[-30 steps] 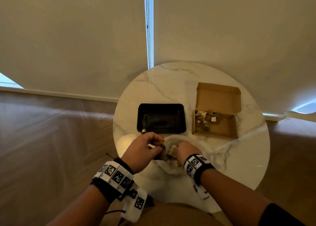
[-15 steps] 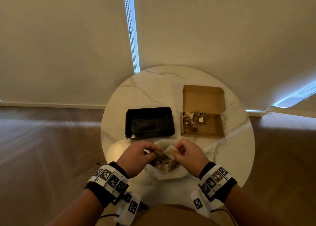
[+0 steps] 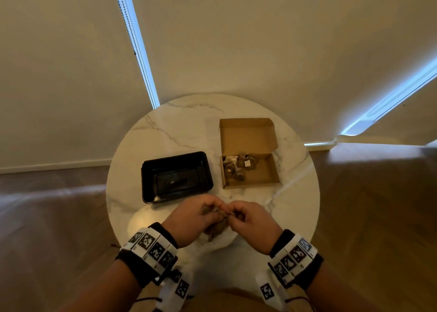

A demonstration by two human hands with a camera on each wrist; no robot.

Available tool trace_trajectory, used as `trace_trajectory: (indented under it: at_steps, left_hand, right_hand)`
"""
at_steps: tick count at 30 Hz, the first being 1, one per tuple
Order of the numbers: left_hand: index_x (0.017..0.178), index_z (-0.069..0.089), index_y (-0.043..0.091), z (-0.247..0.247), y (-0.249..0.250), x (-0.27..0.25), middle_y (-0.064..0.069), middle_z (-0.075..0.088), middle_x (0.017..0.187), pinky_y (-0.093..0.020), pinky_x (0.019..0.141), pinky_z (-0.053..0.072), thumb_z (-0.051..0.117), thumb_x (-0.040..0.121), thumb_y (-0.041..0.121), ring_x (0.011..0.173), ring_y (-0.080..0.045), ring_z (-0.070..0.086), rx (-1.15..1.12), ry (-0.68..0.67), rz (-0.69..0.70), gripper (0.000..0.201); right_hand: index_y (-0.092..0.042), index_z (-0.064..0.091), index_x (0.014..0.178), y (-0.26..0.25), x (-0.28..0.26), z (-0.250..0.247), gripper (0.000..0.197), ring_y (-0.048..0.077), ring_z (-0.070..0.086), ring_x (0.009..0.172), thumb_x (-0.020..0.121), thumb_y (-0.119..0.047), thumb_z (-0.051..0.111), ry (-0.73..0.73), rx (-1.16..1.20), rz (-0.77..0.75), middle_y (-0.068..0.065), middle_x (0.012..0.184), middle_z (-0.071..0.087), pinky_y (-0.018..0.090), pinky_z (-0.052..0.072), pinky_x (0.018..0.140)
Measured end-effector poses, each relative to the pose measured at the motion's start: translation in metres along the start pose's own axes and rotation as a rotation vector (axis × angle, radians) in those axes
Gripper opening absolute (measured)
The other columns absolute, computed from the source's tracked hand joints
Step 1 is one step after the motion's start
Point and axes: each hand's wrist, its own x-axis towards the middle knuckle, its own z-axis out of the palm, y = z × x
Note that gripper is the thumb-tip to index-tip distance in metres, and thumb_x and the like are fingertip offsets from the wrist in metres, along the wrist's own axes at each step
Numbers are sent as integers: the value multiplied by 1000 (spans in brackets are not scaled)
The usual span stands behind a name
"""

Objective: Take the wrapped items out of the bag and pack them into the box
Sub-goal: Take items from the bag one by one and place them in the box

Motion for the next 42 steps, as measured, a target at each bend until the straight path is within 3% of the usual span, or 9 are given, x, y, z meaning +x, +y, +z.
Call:
trace_trajectory:
  at_steps: [6,9,13,17,20,25,31,34,42]
  left_hand:
    - [103,67,33,13,1,8,1,75,90,-42,71,64,67,98,22,74,-16,73,105,38,24,13]
    - [110,54,41,14,-3,10,6,66,103,-41,71,64,73,93,31,82,-14,72,175,72,-16,27]
    - [110,54,34,21,-3,12,3,65,102,-39,66,63,76,90,32,79,-16,71,163,102,-63,30]
    - [107,58,29,27,-8,12,2,68,98,-37,65,64,76,91,29,77,-17,72,117,154,-100,23]
    - [109,61,27,26,-15,10,0,72,100,-39,70,65,75,92,27,80,-15,75,15,174,-130,22]
    - [109,61,37,17,-32,-2,12,69,105,-22,76,59,72,93,30,89,2,69,42,233,-152,20]
    - [100,64,37,11,-53,-15,11,70,101,-29,85,59,72,92,38,91,-6,67,100,289,-231,11]
    - [98,64,40,15,-60,-15,15,68,102,-28,85,58,70,92,44,91,-2,66,168,259,-279,10]
    - [103,61,38,28,-48,-3,20,66,99,-9,67,47,67,96,39,87,2,63,274,182,-287,9]
  right_hand:
    - [-23,75,100,9,-14,-9,15,25,67,74,92,-28,63,15,123,26,4,86,75,44,56,71]
    - [-26,73,98,14,-18,-10,19,31,66,76,87,-41,69,2,146,51,6,85,73,50,56,74]
    - [-23,70,94,26,-15,-5,26,35,68,83,82,-46,75,2,157,94,11,87,73,57,56,79]
    - [-22,68,94,27,-9,-1,31,29,69,81,79,-49,73,-9,105,137,7,89,74,53,58,79]
    - [-29,69,93,32,3,-12,18,18,66,76,83,-44,73,-25,23,117,-4,85,71,42,58,73]
    - [-31,67,102,52,49,-76,10,1,59,77,93,-33,70,91,-256,144,-15,88,66,22,45,69]
    - [-31,63,108,101,129,-135,12,23,65,92,96,-32,61,114,-629,308,-1,99,69,39,55,83]
    - [-27,66,115,118,159,-137,18,26,63,95,98,-29,59,43,-767,348,6,108,69,33,51,82]
    - [-22,59,117,143,185,-124,21,34,67,87,99,-22,48,78,-904,413,9,94,67,37,52,74]
